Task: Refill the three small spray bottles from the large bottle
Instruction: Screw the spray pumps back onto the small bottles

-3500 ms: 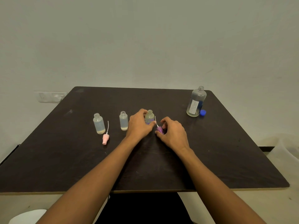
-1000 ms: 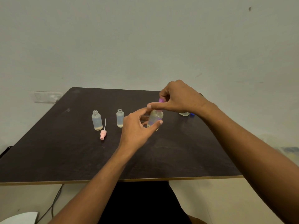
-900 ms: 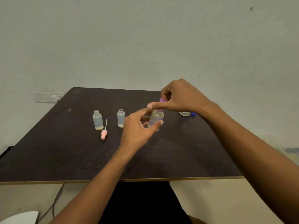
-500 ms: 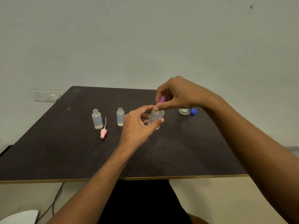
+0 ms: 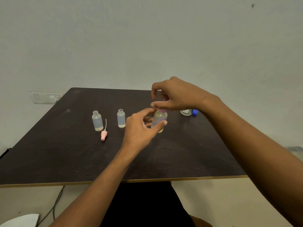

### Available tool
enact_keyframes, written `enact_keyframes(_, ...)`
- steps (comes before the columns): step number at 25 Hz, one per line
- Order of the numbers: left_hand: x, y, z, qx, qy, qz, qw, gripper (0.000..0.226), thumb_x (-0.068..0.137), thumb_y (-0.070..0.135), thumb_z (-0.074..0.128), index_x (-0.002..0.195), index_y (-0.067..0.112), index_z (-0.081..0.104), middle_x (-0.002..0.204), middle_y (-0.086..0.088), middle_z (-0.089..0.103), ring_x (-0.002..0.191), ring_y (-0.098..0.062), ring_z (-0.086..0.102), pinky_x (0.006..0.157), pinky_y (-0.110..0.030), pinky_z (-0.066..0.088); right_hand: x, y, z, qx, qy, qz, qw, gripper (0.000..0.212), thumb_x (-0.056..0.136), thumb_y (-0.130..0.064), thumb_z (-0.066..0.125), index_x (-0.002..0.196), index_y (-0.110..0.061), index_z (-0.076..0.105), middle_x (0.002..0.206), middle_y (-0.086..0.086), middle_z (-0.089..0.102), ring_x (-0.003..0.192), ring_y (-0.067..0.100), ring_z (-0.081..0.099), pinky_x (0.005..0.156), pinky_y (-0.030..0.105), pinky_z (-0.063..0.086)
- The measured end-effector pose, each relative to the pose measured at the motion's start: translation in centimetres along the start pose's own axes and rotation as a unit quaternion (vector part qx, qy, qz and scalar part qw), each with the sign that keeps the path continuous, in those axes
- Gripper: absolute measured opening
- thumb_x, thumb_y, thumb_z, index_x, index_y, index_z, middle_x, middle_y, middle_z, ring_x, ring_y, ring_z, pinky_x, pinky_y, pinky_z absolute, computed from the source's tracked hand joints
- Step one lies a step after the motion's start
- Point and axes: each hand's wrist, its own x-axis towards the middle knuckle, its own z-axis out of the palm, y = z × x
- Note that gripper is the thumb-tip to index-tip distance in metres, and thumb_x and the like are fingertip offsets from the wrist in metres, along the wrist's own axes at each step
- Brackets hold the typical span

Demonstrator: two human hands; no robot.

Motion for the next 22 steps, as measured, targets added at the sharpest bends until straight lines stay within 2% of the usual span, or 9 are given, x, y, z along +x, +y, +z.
enact_keyframes(3,0.0,-0.1,-0.2,-0.007,-0.002,-0.001,1.000,0.053,0.085,0.040,0.086,0.132,0.021,0.071,0.119,0.005,0.076,0.107,-0.010,0.072,0.091,-0.033,0.064,-0.2,0.1,0.4,0.004,0.012,0.016,1.000,0.043,0.098,-0.066,0.057,0.093,-0.025,0.070,0.071,-0.010,0.066,0.067,0.005,0.062,0.068,0.034,0.055)
enact_keyframes(4,0.0,-0.3,-0.3,-0.006,0.001,-0.002,1.000,0.052,0.085,0.039,0.086,0.132,0.023,0.071,0.119,0.007,0.076,0.107,-0.008,0.071,0.091,-0.032,0.064,-0.3,0.3,0.0,0.027,-0.015,0.009,0.999,0.037,0.096,-0.063,0.063,0.097,-0.027,0.073,0.080,-0.010,0.071,0.074,0.006,0.066,0.072,0.032,0.057)
enact_keyframes(6,0.1,-0.5,-0.4,-0.004,0.004,-0.003,1.000,0.053,0.084,0.039,0.087,0.132,0.025,0.071,0.118,0.008,0.076,0.105,-0.006,0.071,0.090,-0.029,0.063,-0.5,0.8,-1.0,0.061,-0.089,-0.011,0.994,0.022,0.090,-0.044,0.079,0.108,-0.031,0.074,0.098,-0.015,0.074,0.090,0.002,0.070,0.082,0.024,0.059)
enact_keyframes(7,0.1,-0.6,-0.3,-0.001,0.004,-0.003,1.000,0.056,0.084,0.040,0.087,0.134,0.024,0.070,0.119,0.007,0.076,0.105,-0.006,0.071,0.090,-0.028,0.063,-0.5,1.0,-1.3,0.071,-0.108,-0.021,0.991,0.021,0.089,-0.035,0.083,0.109,-0.033,0.075,0.101,-0.019,0.074,0.094,-0.001,0.070,0.085,0.021,0.059)
enact_keyframes(10,0.2,-0.7,0.0,0.010,0.000,-0.002,1.000,0.060,0.083,0.042,0.087,0.137,0.021,0.069,0.121,0.004,0.076,0.107,-0.007,0.071,0.091,-0.029,0.063,-0.1,1.3,-0.9,0.053,-0.103,-0.026,0.993,0.020,0.089,-0.028,0.084,0.108,-0.032,0.078,0.093,-0.024,0.072,0.090,-0.012,0.066,0.080,0.013,0.055)
enact_keyframes(13,0.1,-0.8,0.0,0.002,0.004,-0.003,1.000,0.058,0.083,0.043,0.087,0.135,0.024,0.069,0.120,0.004,0.077,0.106,-0.008,0.072,0.090,-0.030,0.064,0.1,1.3,0.0,0.025,-0.087,-0.030,0.995,0.017,0.092,-0.030,0.080,0.109,-0.028,0.077,0.092,-0.021,0.072,0.082,-0.010,0.066,0.072,0.003,0.047)
enact_keyframes(15,0.0,-1.0,0.0,0.001,0.005,-0.003,1.000,0.058,0.082,0.043,0.087,0.134,0.025,0.069,0.119,0.004,0.077,0.105,-0.008,0.073,0.089,-0.029,0.064,-0.1,1.4,0.4,0.028,-0.092,-0.032,0.995,0.015,0.097,-0.029,0.075,0.111,-0.025,0.074,0.095,-0.018,0.069,0.083,-0.007,0.063,0.073,0.004,0.046)
enact_keyframes(19,-0.4,-1.3,0.2,-0.016,0.005,-0.005,1.000,0.059,0.081,0.043,0.089,0.133,0.022,0.071,0.116,0.004,0.078,0.102,-0.006,0.074,0.086,-0.031,0.065,-0.7,1.3,0.9,0.039,-0.104,-0.038,0.993,0.012,0.100,-0.031,0.070,0.110,-0.025,0.069,0.096,-0.014,0.066,0.085,0.001,0.063,0.076,0.015,0.050)
enact_keyframes(22,-0.5,-1.6,0.7,-0.022,0.006,-0.003,1.000,0.060,0.080,0.043,0.089,0.133,0.019,0.071,0.116,0.003,0.078,0.103,-0.007,0.075,0.085,-0.032,0.065,-0.9,1.6,1.2,0.039,-0.095,-0.037,0.994,0.013,0.100,-0.033,0.069,0.110,-0.024,0.068,0.098,-0.009,0.069,0.086,0.003,0.064,0.075,0.015,0.050)
